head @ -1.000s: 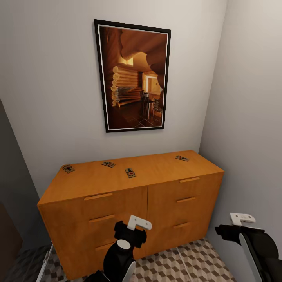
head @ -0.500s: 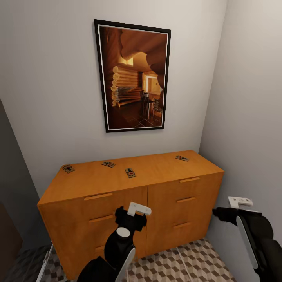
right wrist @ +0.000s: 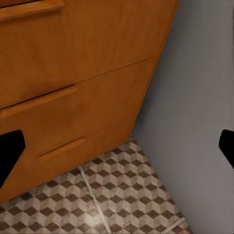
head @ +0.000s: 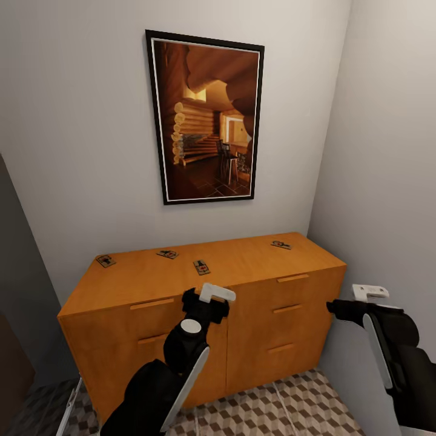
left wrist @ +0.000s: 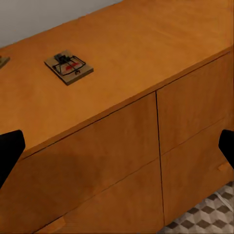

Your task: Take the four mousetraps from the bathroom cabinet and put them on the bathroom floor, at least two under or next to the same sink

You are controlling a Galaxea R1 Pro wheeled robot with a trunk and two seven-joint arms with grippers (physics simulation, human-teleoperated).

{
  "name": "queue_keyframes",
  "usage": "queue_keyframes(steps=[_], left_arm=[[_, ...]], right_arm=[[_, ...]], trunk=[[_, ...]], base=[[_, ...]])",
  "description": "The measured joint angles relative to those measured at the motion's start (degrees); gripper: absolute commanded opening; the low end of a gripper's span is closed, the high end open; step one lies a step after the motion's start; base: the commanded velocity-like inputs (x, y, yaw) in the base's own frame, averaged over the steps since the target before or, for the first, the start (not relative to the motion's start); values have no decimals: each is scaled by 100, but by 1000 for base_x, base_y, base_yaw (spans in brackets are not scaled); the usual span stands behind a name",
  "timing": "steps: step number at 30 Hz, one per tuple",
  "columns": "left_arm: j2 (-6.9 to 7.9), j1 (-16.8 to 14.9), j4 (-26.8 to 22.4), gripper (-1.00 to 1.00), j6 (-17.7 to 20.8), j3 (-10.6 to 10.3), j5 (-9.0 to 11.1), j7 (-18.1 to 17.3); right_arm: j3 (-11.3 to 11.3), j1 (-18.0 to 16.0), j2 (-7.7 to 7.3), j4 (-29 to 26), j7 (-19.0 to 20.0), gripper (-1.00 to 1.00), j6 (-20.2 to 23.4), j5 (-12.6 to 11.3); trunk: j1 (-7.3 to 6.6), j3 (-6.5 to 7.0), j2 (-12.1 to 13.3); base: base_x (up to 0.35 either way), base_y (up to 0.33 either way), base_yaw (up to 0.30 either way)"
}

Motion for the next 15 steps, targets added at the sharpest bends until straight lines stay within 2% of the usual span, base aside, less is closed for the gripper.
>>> queue_keyframes(steps=[5, 6, 13, 15], left_arm=[[0, -347, 2, 100, -15, 1, -2, -253], [0, -702, 12, 100, -10, 4, -12, -400], [0, -1325, 45, 100, 3, 33, 191, -476], [0, -1393, 54, 100, 5, 45, 224, -477]], right_arm=[[4, -185, 0, 0, -2, 100, 0, 1], [6, -325, 0, 0, -3, 100, 0, 0], [7, -617, -8, 19, -9, 100, 0, -5], [7, -657, -8, 26, -10, 100, 0, -5]], trunk=[[0, 0, 0], [0, 2, 0], [0, 1, 0], [0, 0, 0]], base=[[0, 0, 0], [0, 0, 0], [0, 0, 0], [0, 0, 0]])
